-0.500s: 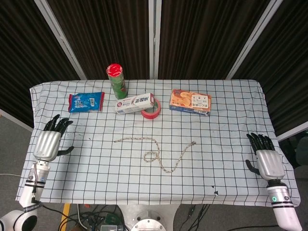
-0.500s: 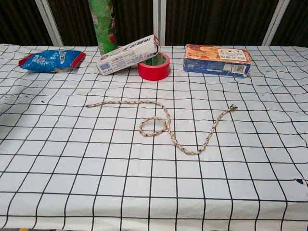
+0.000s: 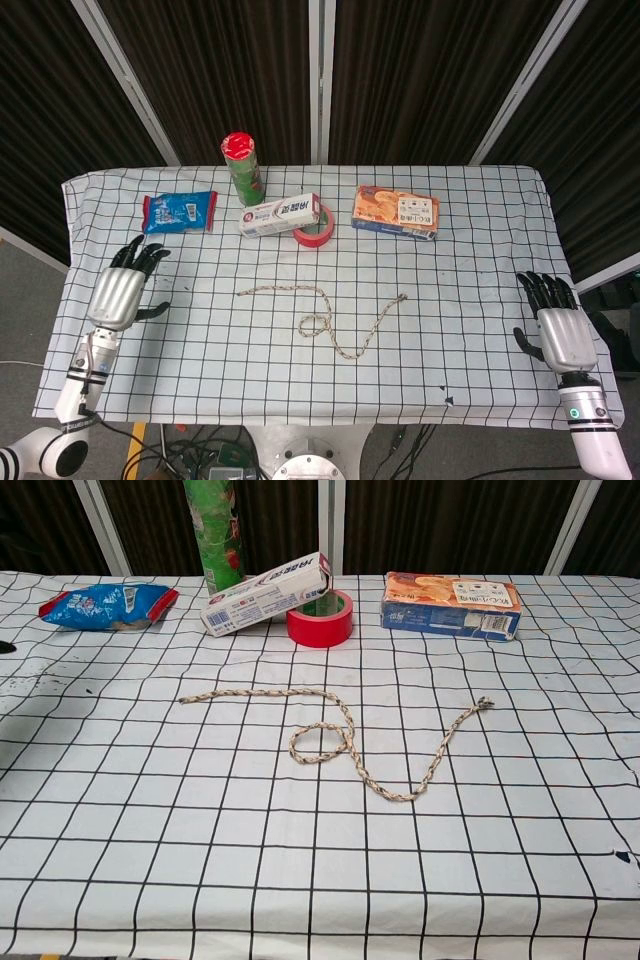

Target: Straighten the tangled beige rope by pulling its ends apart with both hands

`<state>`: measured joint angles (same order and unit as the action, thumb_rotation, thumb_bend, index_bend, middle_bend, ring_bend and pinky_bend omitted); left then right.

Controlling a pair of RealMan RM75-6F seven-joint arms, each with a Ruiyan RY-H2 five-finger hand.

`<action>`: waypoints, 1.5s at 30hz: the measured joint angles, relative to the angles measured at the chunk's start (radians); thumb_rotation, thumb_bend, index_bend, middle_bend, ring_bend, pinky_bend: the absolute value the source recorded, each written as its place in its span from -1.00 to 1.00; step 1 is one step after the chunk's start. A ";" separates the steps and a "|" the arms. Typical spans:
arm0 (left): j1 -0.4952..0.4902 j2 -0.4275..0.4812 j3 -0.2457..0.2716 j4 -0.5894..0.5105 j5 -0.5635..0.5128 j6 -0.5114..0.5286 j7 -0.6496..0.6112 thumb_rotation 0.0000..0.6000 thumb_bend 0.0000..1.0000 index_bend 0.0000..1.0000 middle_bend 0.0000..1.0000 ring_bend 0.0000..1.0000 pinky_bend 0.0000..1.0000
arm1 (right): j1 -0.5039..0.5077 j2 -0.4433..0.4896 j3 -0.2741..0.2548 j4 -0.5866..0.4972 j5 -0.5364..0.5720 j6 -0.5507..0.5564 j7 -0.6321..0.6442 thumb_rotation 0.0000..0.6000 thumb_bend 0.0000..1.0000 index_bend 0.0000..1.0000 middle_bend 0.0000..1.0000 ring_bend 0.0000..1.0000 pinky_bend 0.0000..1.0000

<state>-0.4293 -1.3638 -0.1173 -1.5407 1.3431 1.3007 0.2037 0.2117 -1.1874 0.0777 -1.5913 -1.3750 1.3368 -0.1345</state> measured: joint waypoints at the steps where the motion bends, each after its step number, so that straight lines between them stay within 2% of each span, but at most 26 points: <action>1: -0.008 -0.006 -0.002 0.002 -0.002 -0.014 0.006 1.00 -0.82 -0.52 -0.71 -0.98 -0.68 | 0.000 0.000 0.000 0.000 0.000 -0.001 0.000 1.00 -0.43 -1.00 -0.87 -1.00 -1.00; 9: -0.102 -0.137 -0.037 0.046 -0.056 -0.139 0.068 1.00 -0.77 -0.42 -0.71 -0.99 -0.68 | 0.002 0.012 0.012 0.003 0.022 -0.015 -0.002 1.00 -0.41 -1.00 -0.87 -1.00 -1.00; 14: -0.160 -0.206 -0.074 0.059 -0.173 -0.214 0.165 1.00 -0.75 -0.38 -0.71 -1.00 -0.68 | 0.000 0.013 0.015 0.009 0.029 -0.018 0.006 1.00 -0.41 -1.00 -0.87 -1.00 -1.00; 19: -0.216 -0.283 -0.109 0.086 -0.278 -0.245 0.269 1.00 -0.75 -0.25 -0.70 -1.00 -0.68 | -0.003 0.013 0.018 0.019 0.032 -0.019 0.019 1.00 -0.41 -1.00 -0.87 -1.00 -1.00; 23: -0.256 -0.325 -0.123 0.121 -0.341 -0.271 0.329 1.00 -0.75 -0.24 -0.70 -1.00 -0.68 | -0.001 0.009 0.016 0.027 0.029 -0.026 0.024 1.00 -0.41 -1.00 -0.87 -1.00 -1.00; 29: -0.295 -0.378 -0.135 0.195 -0.412 -0.309 0.350 1.00 -0.75 -0.22 -0.70 -1.00 -0.68 | 0.003 -0.003 0.010 0.030 0.015 -0.033 0.021 1.00 -0.41 -1.00 -0.87 -1.00 -1.00; 45: -0.352 -0.442 -0.141 0.273 -0.495 -0.339 0.369 1.00 -0.74 -0.08 -0.67 -1.00 -0.68 | 0.012 -0.020 0.009 0.055 0.012 -0.053 0.028 1.00 -0.44 -1.00 -0.86 -1.00 -1.00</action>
<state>-0.7817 -1.8053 -0.2581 -1.2678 0.8485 0.9615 0.5732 0.2235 -1.2070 0.0868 -1.5362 -1.3627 1.2833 -0.1063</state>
